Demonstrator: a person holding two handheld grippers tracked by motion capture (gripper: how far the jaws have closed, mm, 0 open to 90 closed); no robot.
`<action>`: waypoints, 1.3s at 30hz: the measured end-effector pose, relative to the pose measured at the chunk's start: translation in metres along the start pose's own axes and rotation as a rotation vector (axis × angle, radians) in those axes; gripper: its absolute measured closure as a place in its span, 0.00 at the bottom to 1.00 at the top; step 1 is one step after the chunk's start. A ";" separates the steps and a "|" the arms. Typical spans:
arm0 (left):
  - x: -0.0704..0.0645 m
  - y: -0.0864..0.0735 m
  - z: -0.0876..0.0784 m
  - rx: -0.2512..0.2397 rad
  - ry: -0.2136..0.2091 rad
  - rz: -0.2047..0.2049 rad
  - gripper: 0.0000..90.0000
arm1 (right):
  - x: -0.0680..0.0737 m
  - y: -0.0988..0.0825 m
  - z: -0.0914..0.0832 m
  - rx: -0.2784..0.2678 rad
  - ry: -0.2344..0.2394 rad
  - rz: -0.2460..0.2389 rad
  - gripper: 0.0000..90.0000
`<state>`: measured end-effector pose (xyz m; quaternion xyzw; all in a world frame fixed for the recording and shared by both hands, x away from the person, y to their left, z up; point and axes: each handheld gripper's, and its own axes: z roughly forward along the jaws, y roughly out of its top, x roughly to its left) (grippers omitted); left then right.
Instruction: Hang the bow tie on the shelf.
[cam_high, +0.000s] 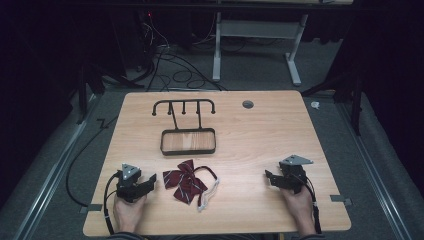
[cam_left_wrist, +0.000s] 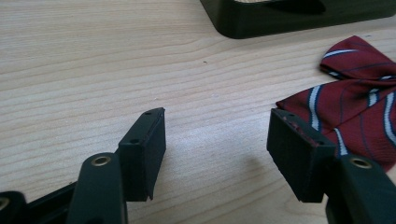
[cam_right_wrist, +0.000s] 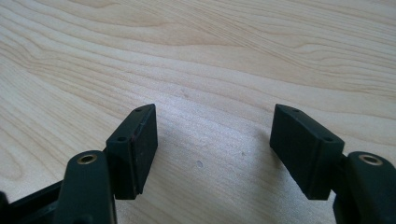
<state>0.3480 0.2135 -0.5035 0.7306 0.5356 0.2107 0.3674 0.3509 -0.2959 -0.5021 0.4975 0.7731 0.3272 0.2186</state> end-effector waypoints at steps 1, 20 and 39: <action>0.000 0.001 -0.001 0.002 -0.003 0.000 0.42 | 0.000 0.000 0.000 0.000 0.000 0.000 0.37; -0.021 0.017 -0.020 -0.025 -0.081 0.053 0.48 | 0.000 0.000 0.000 0.000 0.000 0.000 0.37; -0.053 0.033 -0.011 0.018 -0.180 0.151 0.53 | 0.000 0.000 0.000 -0.001 0.001 0.001 0.37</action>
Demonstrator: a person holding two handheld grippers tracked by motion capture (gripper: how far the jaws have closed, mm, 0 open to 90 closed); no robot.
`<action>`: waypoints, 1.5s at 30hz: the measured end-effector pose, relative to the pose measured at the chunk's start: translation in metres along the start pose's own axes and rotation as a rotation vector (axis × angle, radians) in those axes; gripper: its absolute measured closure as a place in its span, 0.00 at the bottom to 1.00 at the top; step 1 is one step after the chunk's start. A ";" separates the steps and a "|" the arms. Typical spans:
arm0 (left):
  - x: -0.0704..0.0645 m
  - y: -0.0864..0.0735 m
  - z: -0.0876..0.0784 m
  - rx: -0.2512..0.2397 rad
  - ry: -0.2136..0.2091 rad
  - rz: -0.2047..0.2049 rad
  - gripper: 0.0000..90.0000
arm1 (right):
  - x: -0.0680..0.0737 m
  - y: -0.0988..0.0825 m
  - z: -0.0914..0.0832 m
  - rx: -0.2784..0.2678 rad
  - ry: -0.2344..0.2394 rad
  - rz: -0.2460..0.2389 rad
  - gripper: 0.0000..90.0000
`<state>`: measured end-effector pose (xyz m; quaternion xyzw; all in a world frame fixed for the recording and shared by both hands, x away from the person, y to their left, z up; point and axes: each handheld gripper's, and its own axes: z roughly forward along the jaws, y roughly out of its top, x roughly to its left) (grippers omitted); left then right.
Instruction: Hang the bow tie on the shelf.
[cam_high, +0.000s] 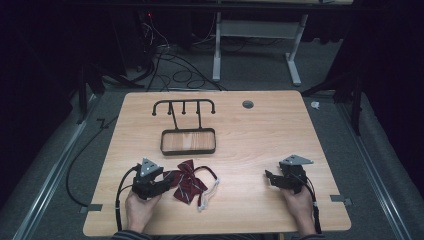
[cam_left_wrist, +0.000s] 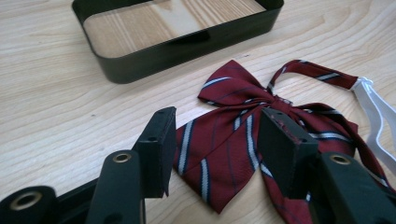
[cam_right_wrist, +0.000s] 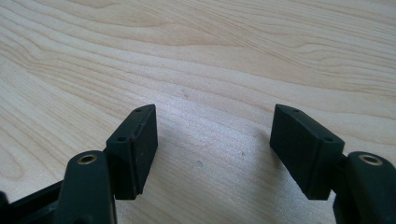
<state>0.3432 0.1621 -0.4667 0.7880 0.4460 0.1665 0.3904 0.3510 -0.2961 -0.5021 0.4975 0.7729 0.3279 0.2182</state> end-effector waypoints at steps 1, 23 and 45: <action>-0.003 0.003 0.002 0.004 -0.003 0.014 0.54 | 0.000 0.000 0.000 0.000 0.000 0.000 0.37; -0.025 0.023 0.020 0.019 -0.064 0.070 0.57 | 0.000 0.000 0.000 0.000 0.001 0.002 0.37; -0.047 0.051 0.055 0.061 -0.117 0.146 0.59 | 0.000 0.000 0.000 -0.001 0.001 0.001 0.37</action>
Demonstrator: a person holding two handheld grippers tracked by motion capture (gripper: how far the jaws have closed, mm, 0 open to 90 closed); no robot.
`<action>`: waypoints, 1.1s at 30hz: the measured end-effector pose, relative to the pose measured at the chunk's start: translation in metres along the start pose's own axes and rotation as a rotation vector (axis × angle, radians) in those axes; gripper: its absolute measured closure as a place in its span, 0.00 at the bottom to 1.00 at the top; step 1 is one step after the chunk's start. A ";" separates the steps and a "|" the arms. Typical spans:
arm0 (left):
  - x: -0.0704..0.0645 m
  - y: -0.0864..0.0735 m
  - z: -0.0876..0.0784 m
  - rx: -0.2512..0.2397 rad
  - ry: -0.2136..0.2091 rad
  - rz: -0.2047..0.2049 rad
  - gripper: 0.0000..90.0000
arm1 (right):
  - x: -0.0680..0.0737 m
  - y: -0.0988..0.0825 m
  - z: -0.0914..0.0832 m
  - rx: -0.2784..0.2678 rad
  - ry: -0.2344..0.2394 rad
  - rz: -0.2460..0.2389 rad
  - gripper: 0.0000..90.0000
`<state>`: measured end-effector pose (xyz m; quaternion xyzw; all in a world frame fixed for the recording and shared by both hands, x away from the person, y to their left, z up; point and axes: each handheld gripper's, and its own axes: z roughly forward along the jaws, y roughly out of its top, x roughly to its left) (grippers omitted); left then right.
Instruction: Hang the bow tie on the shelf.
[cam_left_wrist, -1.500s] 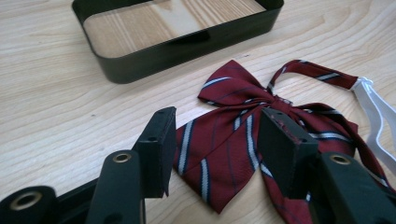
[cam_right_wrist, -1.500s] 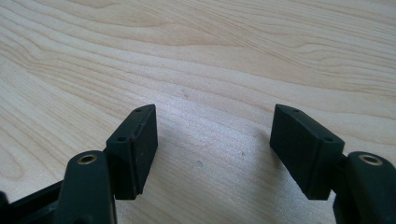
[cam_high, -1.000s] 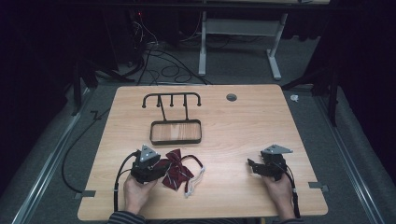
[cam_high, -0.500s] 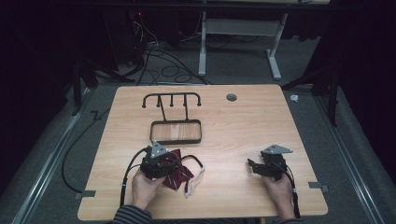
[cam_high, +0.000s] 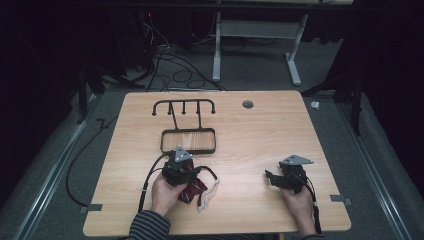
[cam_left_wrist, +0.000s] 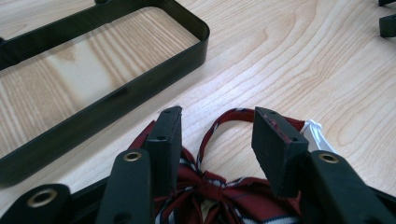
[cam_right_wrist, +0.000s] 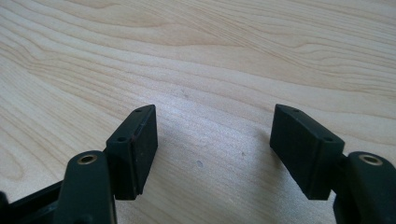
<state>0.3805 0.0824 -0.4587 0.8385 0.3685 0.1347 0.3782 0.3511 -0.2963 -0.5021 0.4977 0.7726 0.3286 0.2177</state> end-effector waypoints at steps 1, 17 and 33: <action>0.000 0.000 0.000 0.000 0.000 0.000 0.60 | 0.000 0.000 0.000 0.000 0.000 0.000 0.37; -0.003 0.008 0.033 0.048 -0.030 0.020 0.69 | 0.000 0.000 0.000 -0.001 0.003 0.002 0.37; 0.001 0.004 0.052 0.089 -0.046 0.006 0.81 | -0.001 0.000 0.000 0.000 0.004 0.002 0.37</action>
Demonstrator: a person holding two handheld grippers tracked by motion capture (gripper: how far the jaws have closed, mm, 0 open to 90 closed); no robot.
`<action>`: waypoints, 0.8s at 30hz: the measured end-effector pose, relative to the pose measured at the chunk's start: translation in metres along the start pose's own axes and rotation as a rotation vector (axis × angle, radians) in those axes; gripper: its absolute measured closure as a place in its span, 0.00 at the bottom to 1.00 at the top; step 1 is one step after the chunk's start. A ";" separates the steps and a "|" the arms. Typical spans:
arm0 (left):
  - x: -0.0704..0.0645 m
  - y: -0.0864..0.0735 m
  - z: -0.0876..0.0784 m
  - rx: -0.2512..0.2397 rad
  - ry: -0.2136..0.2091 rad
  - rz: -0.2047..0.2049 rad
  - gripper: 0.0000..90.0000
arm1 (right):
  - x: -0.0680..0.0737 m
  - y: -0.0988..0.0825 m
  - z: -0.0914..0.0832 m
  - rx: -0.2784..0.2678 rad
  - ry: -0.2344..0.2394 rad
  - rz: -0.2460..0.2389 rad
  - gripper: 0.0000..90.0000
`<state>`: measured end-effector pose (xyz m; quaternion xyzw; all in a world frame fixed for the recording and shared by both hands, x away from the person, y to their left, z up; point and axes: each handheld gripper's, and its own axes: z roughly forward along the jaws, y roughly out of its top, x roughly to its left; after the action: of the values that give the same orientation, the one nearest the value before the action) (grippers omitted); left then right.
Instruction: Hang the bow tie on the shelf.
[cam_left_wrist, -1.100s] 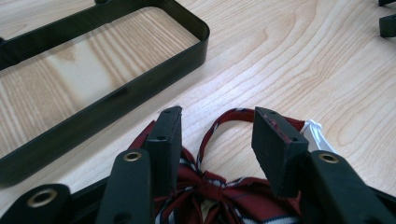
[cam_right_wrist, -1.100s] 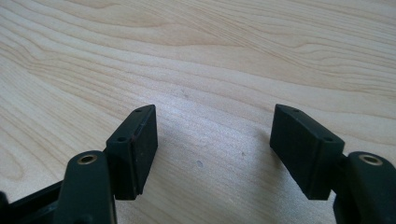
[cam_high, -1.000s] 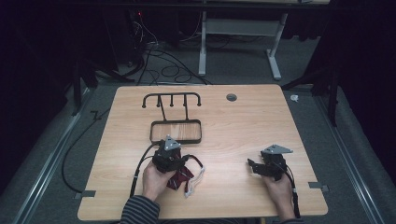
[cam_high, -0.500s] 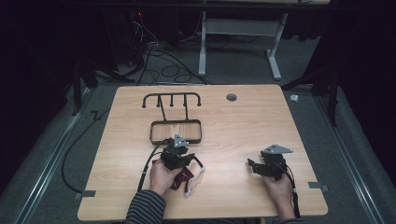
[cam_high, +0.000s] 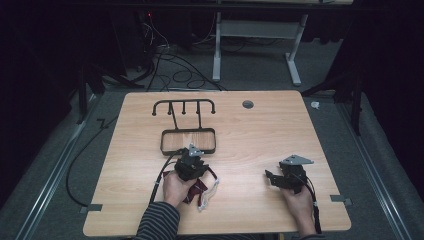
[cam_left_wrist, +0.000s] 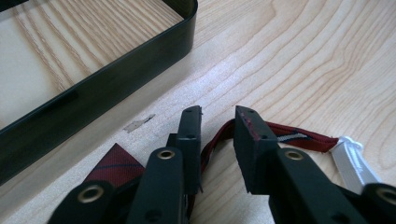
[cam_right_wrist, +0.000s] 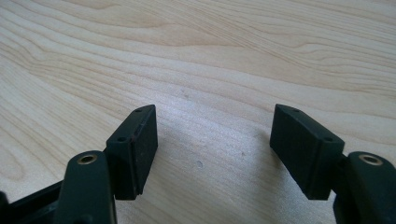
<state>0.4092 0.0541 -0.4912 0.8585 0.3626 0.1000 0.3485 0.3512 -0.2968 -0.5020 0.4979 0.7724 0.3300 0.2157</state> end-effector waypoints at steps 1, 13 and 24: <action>0.000 0.000 0.001 0.002 0.008 0.004 0.82 | 0.000 0.000 0.000 0.000 0.000 0.000 0.37; -0.002 0.000 -0.002 0.007 0.050 0.024 0.99 | 0.000 0.000 0.000 0.000 0.002 0.005 0.37; -0.002 0.002 -0.023 -0.057 0.044 0.015 1.00 | 0.000 0.000 0.000 0.000 0.001 0.002 0.37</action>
<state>0.3990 0.0640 -0.4723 0.8485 0.3609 0.1316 0.3639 0.3512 -0.2970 -0.5020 0.4983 0.7721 0.3306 0.2151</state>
